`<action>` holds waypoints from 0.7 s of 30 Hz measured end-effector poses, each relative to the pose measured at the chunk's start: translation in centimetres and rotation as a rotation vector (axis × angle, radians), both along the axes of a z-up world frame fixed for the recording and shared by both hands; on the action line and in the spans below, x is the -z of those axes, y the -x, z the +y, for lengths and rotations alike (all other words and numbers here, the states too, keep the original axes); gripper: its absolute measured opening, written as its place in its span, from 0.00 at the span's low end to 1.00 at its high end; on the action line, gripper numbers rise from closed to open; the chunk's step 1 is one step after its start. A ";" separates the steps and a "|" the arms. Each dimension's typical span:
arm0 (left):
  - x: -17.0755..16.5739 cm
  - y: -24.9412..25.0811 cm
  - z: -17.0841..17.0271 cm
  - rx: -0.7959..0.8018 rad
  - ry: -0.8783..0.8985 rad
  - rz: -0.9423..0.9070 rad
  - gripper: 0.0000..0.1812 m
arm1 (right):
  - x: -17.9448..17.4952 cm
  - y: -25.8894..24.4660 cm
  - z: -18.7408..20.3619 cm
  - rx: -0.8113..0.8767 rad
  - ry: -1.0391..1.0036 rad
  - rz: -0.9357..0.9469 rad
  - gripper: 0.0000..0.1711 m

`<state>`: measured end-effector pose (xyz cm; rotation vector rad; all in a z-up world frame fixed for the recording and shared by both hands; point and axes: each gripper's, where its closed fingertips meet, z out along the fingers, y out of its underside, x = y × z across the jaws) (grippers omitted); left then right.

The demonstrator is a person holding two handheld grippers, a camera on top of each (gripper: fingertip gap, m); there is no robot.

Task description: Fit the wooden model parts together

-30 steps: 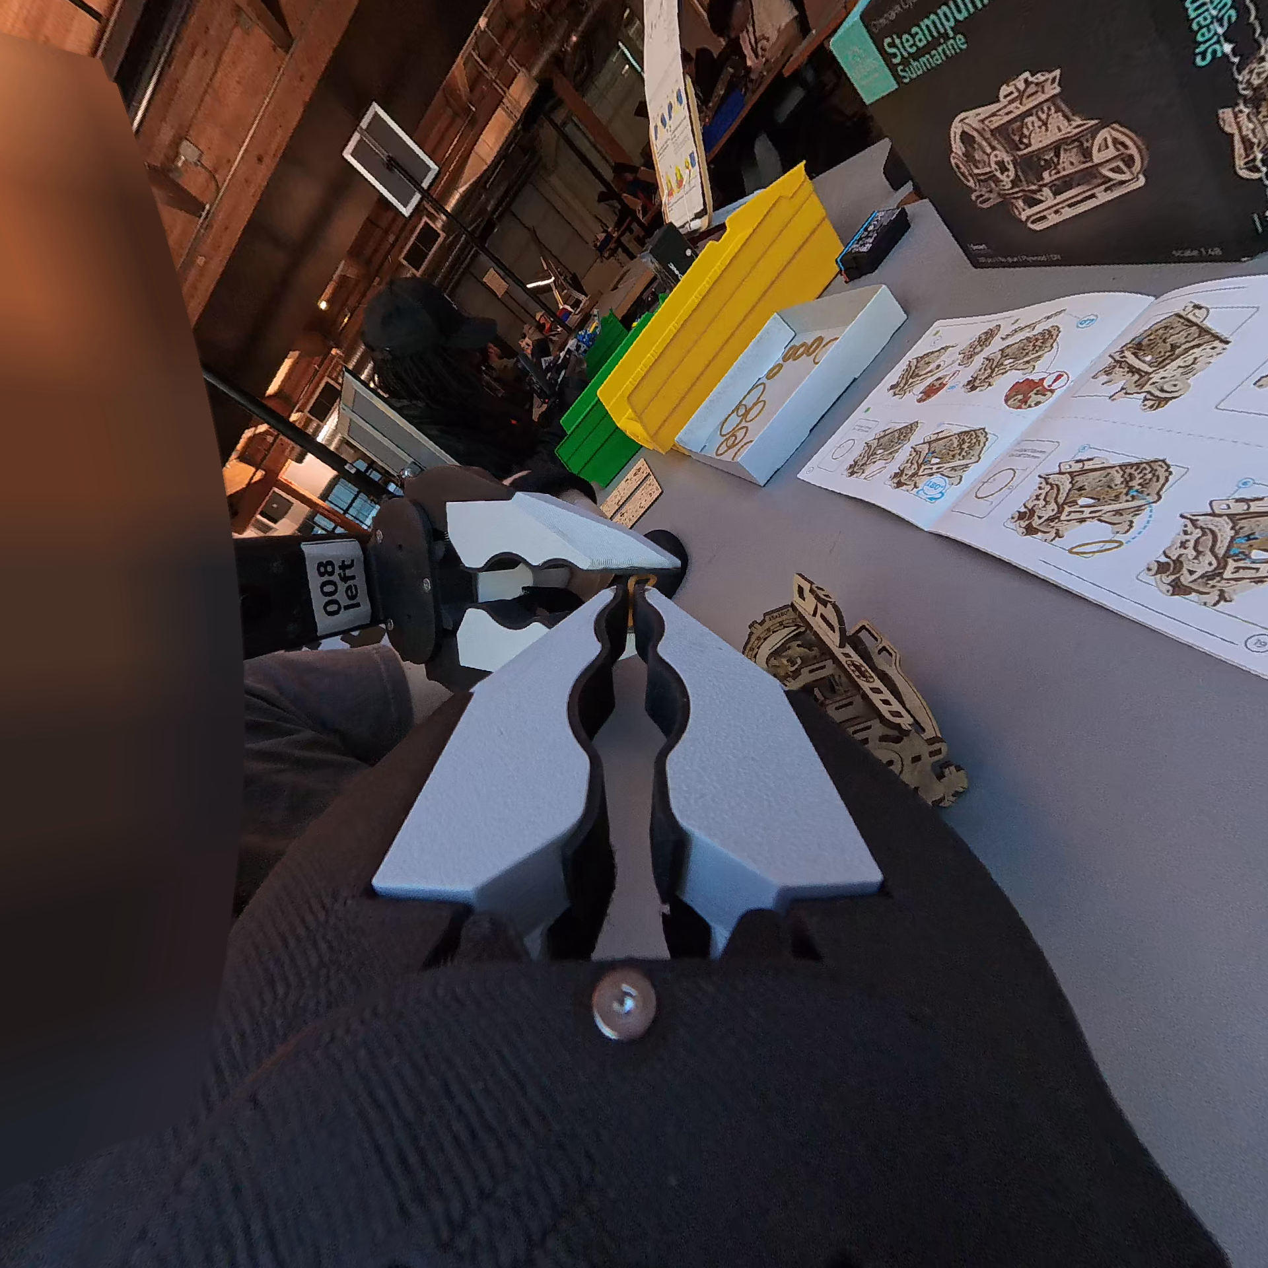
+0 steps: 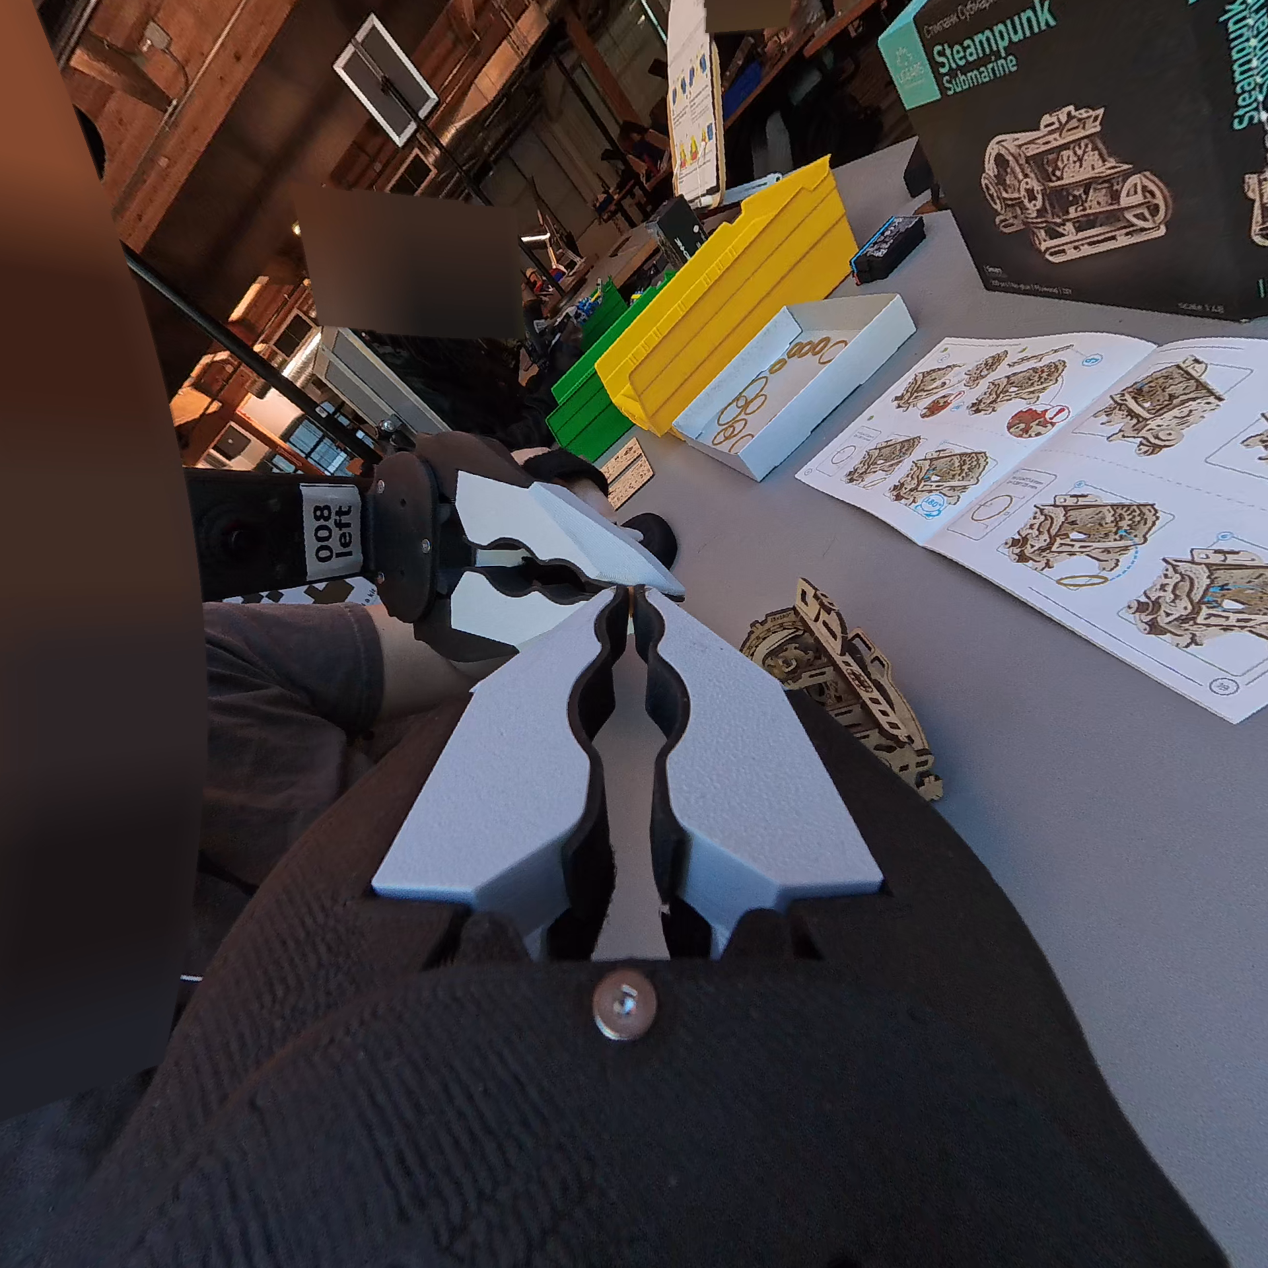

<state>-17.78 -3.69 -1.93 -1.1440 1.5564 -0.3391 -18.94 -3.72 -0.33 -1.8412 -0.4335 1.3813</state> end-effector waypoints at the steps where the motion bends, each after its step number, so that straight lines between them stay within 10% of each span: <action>1: 0.0 0.0 0.0 -0.001 0.000 -0.003 0.00 | 0.0 0.0 0.0 0.001 -0.001 0.000 0.00; 21: 3.0 0.2 0.6 0.011 0.105 0.116 0.00 | 1.6 -1.1 0.5 0.011 0.005 0.006 0.06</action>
